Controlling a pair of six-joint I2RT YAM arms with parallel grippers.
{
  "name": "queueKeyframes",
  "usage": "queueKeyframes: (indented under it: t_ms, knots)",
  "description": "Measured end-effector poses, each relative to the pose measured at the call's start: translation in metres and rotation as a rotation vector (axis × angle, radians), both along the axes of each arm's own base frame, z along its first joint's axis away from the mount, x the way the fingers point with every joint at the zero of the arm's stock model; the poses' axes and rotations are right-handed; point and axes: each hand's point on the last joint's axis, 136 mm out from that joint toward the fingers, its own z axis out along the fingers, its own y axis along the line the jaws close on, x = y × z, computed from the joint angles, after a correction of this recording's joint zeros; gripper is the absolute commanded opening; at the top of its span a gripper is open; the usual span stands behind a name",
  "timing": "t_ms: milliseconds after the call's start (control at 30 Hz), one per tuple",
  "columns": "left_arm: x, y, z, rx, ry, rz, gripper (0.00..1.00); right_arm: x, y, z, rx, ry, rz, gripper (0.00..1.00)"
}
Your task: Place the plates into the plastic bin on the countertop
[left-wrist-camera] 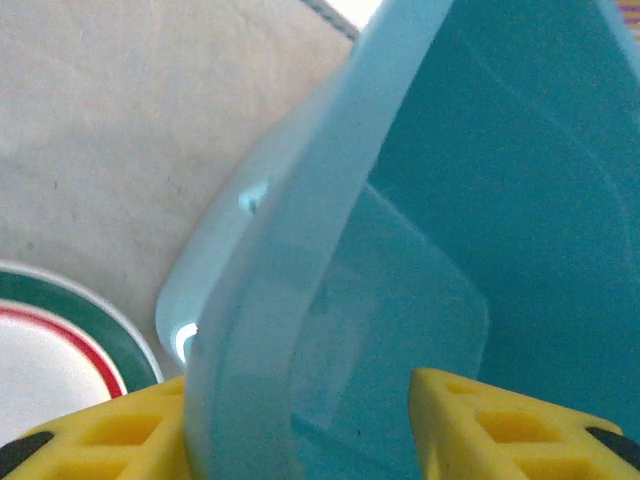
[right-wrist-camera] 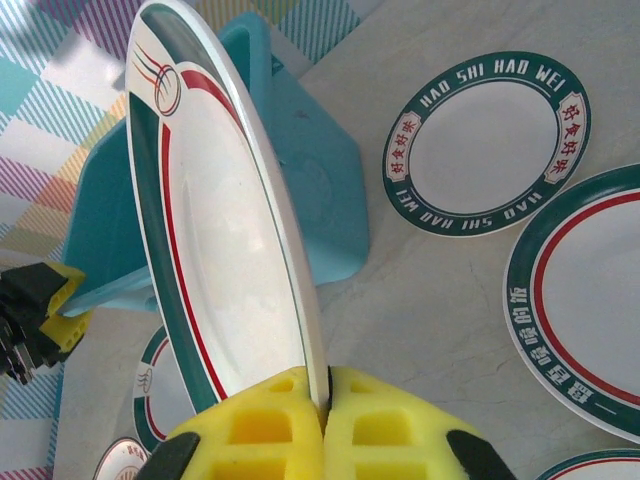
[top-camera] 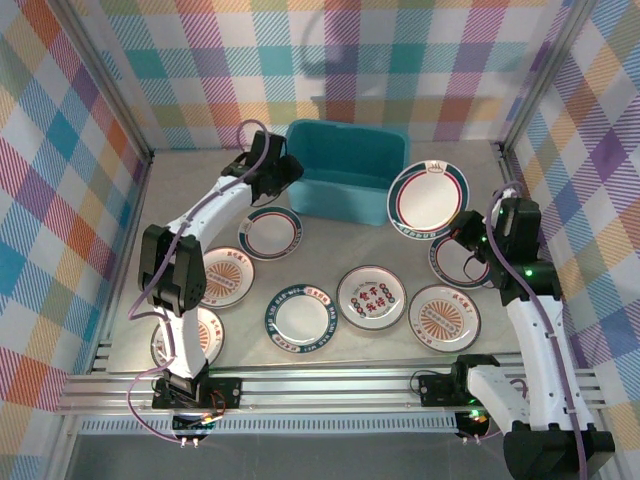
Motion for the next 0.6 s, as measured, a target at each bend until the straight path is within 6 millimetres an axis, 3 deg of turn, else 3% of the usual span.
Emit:
queueKeyframes:
  t_ms: [167, 333, 600]
  knots:
    - [-0.019, -0.005, 0.002, -0.03, 0.016, 0.051, 0.51, -0.001, 0.002, 0.003, 0.011, -0.001, 0.015, 0.0]
    - [-0.033, -0.014, 0.009, -0.043, 0.011, 0.066, 0.51, 0.0, 0.007, 0.018, 0.02, -0.03, 0.039, 0.0]
    - [-0.049, -0.029, 0.017, -0.053, 0.012, 0.058, 0.51, 0.002, 0.012, 0.028, 0.022, -0.052, 0.077, 0.0]
